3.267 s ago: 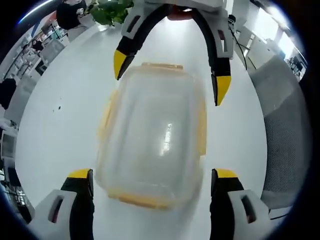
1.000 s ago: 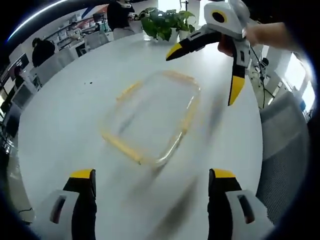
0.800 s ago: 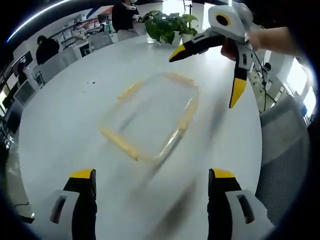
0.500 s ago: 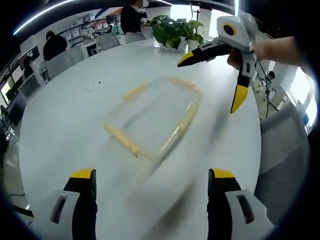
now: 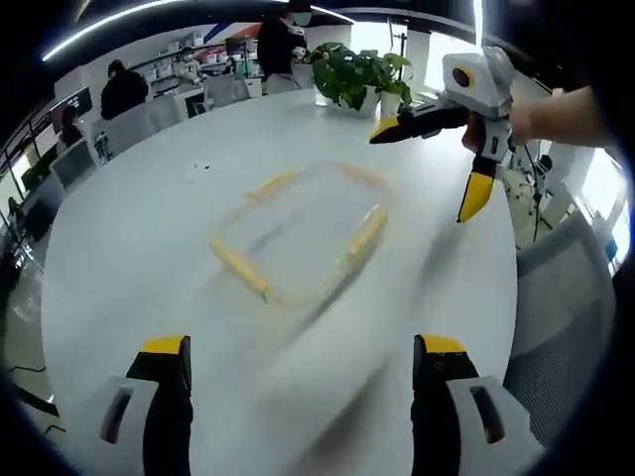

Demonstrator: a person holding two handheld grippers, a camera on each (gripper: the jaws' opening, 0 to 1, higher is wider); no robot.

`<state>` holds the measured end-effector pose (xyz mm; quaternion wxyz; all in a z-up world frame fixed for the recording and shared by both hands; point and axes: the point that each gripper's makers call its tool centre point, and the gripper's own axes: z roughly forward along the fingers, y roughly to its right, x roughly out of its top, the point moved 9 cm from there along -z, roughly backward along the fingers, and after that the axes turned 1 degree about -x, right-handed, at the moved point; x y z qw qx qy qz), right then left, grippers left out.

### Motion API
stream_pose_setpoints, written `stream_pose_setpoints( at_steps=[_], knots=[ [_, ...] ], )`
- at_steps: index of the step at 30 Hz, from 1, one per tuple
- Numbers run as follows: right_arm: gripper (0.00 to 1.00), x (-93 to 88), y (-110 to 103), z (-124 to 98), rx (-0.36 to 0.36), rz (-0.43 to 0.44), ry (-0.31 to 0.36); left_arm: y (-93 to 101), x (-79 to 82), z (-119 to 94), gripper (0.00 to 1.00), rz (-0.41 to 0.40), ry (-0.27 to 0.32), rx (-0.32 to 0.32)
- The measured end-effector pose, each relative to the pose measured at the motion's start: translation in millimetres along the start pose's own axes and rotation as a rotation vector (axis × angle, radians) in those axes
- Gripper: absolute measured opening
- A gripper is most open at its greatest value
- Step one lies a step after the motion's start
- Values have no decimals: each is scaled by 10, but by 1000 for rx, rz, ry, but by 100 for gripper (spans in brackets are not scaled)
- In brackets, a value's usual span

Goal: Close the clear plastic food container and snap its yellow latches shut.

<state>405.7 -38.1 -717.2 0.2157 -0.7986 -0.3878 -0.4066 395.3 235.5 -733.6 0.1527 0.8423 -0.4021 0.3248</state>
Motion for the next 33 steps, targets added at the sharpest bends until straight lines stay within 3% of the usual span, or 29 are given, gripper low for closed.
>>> stream_pose_setpoints(
  at_steps=[14,33],
  knots=[
    [100,-93,-110,-136,-27,68,51,85,-53,-73,93,-56,50,13],
    [99,-187,-188,-286,-67,138,104,131,-252,-234,91,-126,117,86]
  ],
)
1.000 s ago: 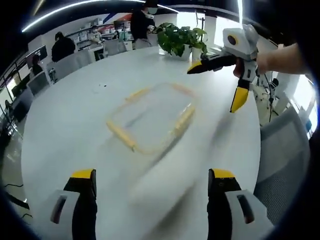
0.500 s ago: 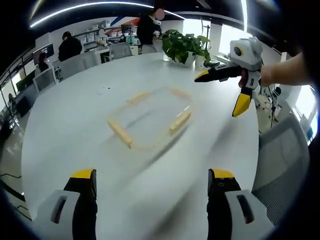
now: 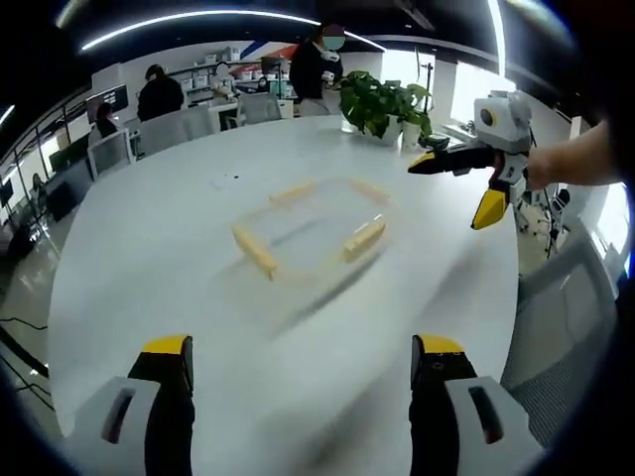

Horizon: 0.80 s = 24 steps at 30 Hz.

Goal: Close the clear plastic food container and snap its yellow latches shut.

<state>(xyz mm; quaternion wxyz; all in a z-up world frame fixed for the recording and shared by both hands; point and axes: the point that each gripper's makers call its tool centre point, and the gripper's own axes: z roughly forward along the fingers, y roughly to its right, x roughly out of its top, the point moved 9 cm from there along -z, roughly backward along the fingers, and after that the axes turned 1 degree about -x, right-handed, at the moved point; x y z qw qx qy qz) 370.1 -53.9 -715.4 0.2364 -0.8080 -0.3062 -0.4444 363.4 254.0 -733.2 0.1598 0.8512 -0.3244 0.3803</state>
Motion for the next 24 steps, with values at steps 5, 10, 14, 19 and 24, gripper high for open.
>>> stream_pose_setpoints(
  at_steps=[5,10,14,19,24],
  knots=[
    [99,-10,-47,-16,6,7,9,46,-36,-52,91,-8,16,-5],
    [99,4,-69,-30,-2,25,31,74,-55,-93,91,-15,31,6],
    [99,-10,-126,-53,-2,37,40,83,-74,-111,90,-33,37,10],
    [99,-65,-186,-91,-3,46,45,103,-92,-153,90,-46,55,19],
    [100,-95,-211,-123,-3,61,49,133,-123,-171,90,-53,64,22]
  ],
)
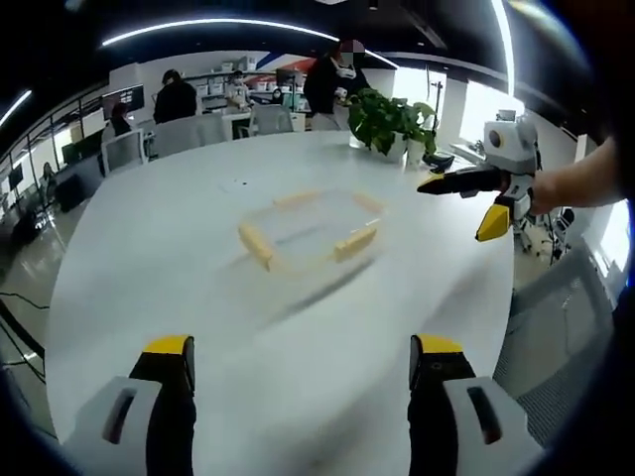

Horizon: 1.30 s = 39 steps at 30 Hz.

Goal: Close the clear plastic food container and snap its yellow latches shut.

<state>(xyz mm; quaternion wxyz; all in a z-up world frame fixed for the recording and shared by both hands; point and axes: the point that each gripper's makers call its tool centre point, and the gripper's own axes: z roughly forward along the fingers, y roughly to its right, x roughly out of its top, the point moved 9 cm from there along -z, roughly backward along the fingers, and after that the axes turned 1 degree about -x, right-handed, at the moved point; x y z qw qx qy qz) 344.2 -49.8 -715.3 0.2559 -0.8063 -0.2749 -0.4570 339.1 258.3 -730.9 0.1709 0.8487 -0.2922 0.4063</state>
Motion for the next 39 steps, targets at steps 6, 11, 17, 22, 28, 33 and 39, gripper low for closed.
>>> stream_pose_setpoints(
  at_steps=[6,11,17,22,28,33,39],
  knots=[
    [100,-8,-36,-52,-8,22,21,42,-44,-43,89,-9,1,1],
    [100,-40,-94,-72,-8,19,19,81,-83,-73,89,-31,9,8],
    [99,-76,-122,-120,-22,47,39,139,-123,-116,89,-62,28,15],
    [99,-151,-164,-147,-22,52,33,159,-188,-156,89,-94,37,29],
    [99,-167,-166,-210,-44,95,67,144,-214,-228,89,-128,73,56],
    [98,-169,-200,-259,-58,117,90,135,-225,-260,88,-165,95,70],
    [98,-187,-275,-317,-66,137,122,180,-254,-308,88,-182,122,73]
  ],
)
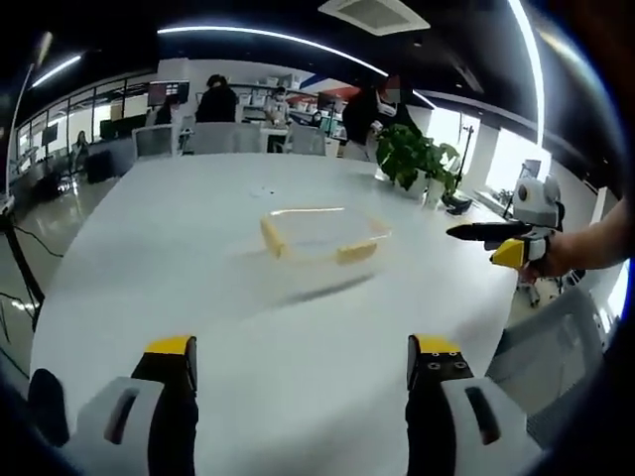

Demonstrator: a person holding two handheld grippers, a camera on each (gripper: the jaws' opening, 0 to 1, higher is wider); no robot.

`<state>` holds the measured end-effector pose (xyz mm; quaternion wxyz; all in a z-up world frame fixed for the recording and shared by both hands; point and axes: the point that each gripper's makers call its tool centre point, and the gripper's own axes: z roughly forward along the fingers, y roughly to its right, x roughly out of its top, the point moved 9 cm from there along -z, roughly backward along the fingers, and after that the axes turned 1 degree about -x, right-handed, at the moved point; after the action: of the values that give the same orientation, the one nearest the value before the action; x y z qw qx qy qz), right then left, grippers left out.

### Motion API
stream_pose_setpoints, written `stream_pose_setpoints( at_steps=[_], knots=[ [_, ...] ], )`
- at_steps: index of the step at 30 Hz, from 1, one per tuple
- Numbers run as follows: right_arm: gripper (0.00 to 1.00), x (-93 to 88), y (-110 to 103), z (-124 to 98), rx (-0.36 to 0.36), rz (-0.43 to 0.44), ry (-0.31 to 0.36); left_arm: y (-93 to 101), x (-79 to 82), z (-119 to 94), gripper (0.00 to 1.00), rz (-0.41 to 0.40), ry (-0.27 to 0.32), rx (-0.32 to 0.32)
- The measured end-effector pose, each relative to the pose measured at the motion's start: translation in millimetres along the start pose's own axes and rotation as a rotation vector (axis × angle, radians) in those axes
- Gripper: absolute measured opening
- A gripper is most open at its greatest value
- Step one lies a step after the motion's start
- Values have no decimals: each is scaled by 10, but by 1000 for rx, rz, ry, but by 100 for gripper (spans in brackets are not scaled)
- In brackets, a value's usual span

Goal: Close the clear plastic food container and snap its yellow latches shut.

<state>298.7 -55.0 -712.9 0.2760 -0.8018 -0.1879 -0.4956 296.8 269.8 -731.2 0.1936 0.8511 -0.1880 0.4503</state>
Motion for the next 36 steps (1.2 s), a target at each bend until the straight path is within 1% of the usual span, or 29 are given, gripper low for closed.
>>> stream_pose_setpoints(
  at_steps=[6,10,12,18,19,22,24,26,28,30,31,32,33,35,36],
  knots=[
    [99,-63,-18,-45,-9,7,-11,39,-38,-69,87,-39,22,2],
    [99,-73,-23,-87,-20,14,2,61,-68,-113,87,-40,32,6],
    [99,-80,-31,-103,-19,25,14,70,-65,-140,88,-49,52,6],
    [99,-112,-88,-139,-19,43,22,99,-95,-192,88,-73,62,9],
    [99,-119,-97,-146,-19,48,23,110,-93,-210,88,-77,75,12],
    [99,-109,-136,-175,-24,39,61,129,-86,-240,88,-82,103,29],
    [99,-90,-152,-187,-34,7,100,142,-68,-264,89,-75,151,40],
    [99,-97,-167,-192,-31,14,96,160,-87,-270,90,-74,151,36],
    [99,-96,-170,-188,-27,21,99,166,-102,-273,90,-76,164,30],
    [99,-92,-179,-186,-21,27,103,175,-129,-266,89,-59,157,26],
    [99,-89,-180,-184,-21,24,105,178,-145,-268,89,-52,163,19],
    [99,-88,-182,-184,-21,20,107,179,-154,-270,89,-56,160,16],
    [99,-85,-184,-183,-20,22,111,183,-158,-280,90,-64,163,11],
    [99,-89,-190,-180,-19,23,108,186,-147,-293,90,-61,187,4],
    [100,-89,-196,-179,-16,23,111,180,-152,-290,90,-54,180,9]
  ],
)
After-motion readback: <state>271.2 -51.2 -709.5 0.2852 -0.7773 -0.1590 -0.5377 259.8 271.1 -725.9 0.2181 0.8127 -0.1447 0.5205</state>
